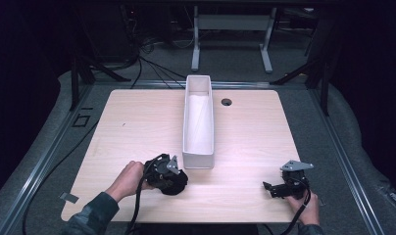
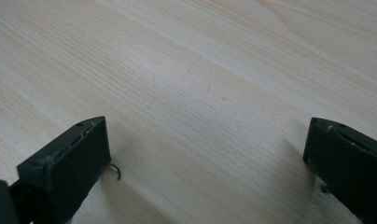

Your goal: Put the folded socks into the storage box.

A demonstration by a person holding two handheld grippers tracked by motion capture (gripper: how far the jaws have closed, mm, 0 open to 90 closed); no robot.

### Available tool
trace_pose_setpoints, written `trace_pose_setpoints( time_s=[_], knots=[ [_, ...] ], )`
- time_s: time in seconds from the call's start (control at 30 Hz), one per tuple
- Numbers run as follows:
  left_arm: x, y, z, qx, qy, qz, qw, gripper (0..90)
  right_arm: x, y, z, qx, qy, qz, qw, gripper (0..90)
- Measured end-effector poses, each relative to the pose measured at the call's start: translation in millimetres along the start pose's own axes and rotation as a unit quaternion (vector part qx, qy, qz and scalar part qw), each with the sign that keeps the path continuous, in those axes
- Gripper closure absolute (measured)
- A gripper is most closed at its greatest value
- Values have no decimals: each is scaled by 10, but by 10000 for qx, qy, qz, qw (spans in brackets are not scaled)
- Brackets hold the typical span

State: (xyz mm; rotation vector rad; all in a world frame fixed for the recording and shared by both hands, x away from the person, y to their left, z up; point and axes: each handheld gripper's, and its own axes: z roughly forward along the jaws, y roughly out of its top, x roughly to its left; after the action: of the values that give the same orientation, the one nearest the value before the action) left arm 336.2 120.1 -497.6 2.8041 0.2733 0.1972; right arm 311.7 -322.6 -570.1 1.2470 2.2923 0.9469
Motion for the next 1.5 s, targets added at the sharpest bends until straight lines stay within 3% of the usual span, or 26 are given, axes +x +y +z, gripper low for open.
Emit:
trace_pose_setpoints(
  time_s=[0.67, 1.13, 1.5],
  knots=[
    [160, -193, -287, -57, 269, -240, 9993, 736, 1, -1, 0, -4, -1, 4, 10000, 0],
    [373, -402, -544, -110, 558, -585, 9967, 735, 0, -1, 0, -5, 0, 4, 10000, 0],
    [511, -463, -683, -128, 708, -715, 9948, 735, 0, -1, 0, -6, 1, 4, 10000, 0]
  ],
)
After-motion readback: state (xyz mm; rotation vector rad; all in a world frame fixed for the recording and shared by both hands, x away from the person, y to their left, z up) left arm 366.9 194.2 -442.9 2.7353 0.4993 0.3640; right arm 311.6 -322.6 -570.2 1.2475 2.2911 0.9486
